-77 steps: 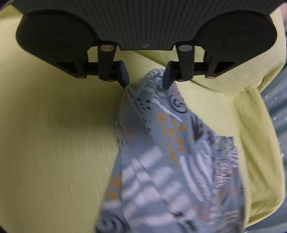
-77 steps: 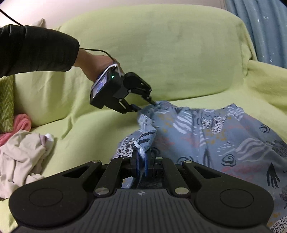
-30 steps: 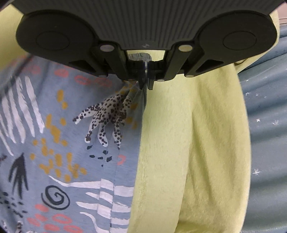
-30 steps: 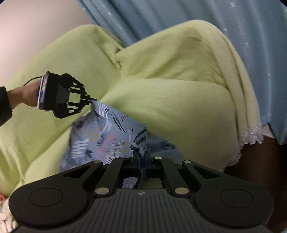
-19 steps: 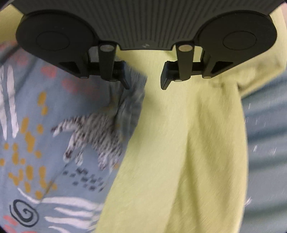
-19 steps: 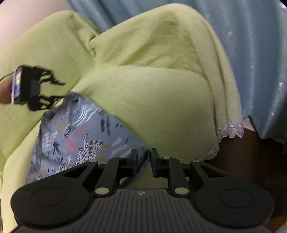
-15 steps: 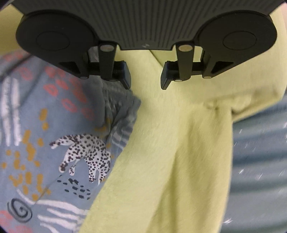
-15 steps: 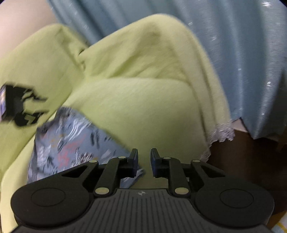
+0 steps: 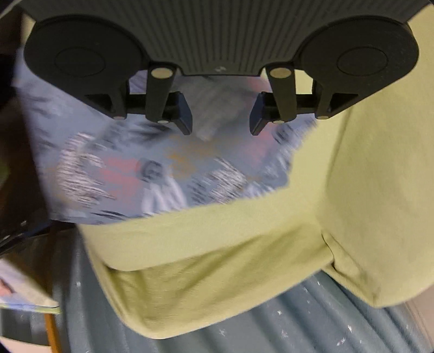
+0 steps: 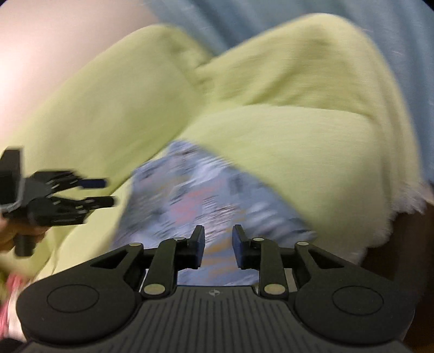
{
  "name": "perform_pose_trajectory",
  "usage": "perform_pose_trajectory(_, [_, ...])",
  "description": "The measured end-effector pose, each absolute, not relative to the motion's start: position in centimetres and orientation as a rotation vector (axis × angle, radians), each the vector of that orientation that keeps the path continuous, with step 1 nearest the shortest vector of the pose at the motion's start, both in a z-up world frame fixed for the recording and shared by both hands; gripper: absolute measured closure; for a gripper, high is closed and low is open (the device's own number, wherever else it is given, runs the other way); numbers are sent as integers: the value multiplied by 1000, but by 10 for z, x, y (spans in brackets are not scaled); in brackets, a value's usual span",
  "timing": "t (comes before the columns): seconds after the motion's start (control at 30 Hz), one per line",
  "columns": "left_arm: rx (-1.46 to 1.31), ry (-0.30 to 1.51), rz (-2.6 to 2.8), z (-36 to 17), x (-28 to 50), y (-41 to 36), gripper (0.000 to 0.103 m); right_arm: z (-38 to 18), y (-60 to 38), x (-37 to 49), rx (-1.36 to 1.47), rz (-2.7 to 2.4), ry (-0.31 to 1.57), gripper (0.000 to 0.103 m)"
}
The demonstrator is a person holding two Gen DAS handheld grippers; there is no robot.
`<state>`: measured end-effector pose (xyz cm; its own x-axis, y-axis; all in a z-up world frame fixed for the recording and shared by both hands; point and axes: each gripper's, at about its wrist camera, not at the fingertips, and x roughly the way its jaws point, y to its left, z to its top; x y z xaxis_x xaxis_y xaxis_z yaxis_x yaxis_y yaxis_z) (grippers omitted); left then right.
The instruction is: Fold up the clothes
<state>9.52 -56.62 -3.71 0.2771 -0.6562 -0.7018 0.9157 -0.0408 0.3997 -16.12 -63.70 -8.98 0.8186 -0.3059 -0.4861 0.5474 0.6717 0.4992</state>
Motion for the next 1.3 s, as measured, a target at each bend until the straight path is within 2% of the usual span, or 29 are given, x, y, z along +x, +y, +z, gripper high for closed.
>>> perform_pose_trajectory(0.1, [892, 422, -1245, -39, 82, -543, 57, -81, -599, -138, 483, -326, 451, 72])
perform_pose_trajectory(0.3, [479, 572, -1051, -42, 90, -506, 53, -94, -505, -90, 86, -140, 634, 73])
perform_pose_trajectory(0.57, [454, 627, -1026, -63, 107, -480, 53, -122, -464, -62, -221, -129, 762, 75])
perform_pose_trajectory(0.67, [461, 593, -1027, -62, 105, -483, 49, -129, -456, -59, -322, -136, 763, 78])
perform_pose_trajectory(0.7, [467, 584, -1029, -63, 104, -485, 47, -130, -456, -60, -317, -137, 763, 86])
perform_pose_trajectory(0.73, [473, 576, -1032, -65, 102, -487, 46, -129, -457, -61, -303, -146, 761, 102])
perform_pose_trajectory(0.8, [486, 571, -1045, -65, 99, -489, 46, -124, -466, -68, -265, -198, 732, 103])
perform_pose_trajectory(1.03, [543, 557, -1111, -69, 89, -489, 46, -90, -539, -108, 162, -413, 482, 103])
perform_pose_trajectory(1.13, [625, 549, -1211, -75, 72, -494, 49, -82, -559, -120, 264, -461, 403, 103])
perform_pose_trajectory(1.3, [764, 530, -1377, -86, 43, -502, 49, -78, -571, -125, 316, -461, 392, 103])
